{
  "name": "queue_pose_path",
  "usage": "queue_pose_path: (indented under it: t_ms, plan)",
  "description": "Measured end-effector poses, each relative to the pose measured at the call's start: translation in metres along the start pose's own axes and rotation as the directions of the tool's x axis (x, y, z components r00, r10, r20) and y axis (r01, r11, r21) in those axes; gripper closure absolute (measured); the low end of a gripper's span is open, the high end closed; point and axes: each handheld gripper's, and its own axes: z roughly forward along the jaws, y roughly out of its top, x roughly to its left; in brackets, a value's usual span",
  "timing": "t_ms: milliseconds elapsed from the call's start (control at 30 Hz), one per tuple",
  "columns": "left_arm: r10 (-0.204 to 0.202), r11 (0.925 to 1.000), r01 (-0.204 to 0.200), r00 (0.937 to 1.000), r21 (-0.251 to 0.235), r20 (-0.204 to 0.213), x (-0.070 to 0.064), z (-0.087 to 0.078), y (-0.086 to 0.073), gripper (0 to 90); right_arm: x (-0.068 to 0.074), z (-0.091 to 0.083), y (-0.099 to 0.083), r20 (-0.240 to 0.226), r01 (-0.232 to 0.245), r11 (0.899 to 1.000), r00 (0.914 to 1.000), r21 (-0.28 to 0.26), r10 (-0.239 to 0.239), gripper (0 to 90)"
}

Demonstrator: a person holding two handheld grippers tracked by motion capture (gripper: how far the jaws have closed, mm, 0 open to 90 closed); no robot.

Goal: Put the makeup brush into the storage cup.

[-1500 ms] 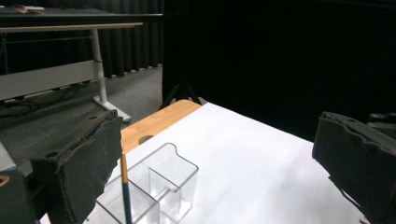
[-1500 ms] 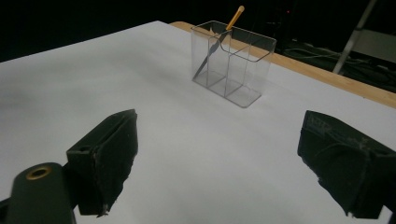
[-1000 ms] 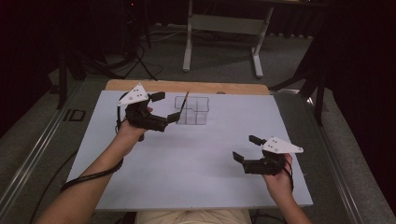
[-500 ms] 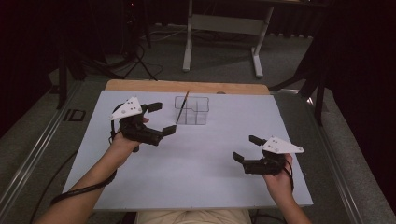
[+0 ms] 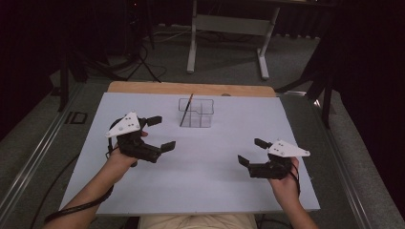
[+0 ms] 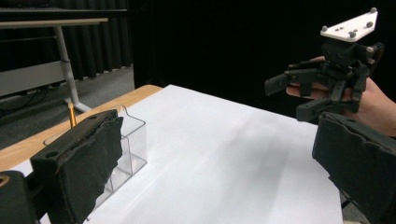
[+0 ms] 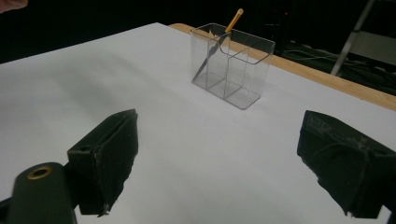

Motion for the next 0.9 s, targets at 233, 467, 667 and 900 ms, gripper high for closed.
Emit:
queue_pose_path:
  t_ms: [233, 467, 667, 900]
  plan:
    - [0.005, 1.0, -0.005, 1.0, 0.003, 0.003, -0.006, -0.004, -0.01, 2.3, 0.0, 0.0, 0.0, -0.001, -0.002, 1.0, 1.0, -0.001, 0.002, 12.7]
    - [0.003, 1.0, -0.003, 1.0, -0.001, 0.0, -0.014, -0.009, -0.026, 2.3, 0.001, 0.001, -0.001, -0.003, -0.004, 1.0, 1.0, 0.002, 0.004, 12.7]
    - [0.015, 0.9997, -0.015, 0.9998, 0.018, -0.01, -0.017, -0.01, -0.033, 2.3, 0.0, 0.001, -0.001, -0.007, -0.007, 1.0, 1.0, 0.006, 0.007, 12.7]
    - [0.02, 0.9994, -0.02, 0.9996, 0.028, -0.017, -0.02, -0.011, -0.043, 2.3, 0.0, 0.001, -0.001, -0.005, -0.008, 1.0, 1.0, 0.005, 0.008, 12.7]
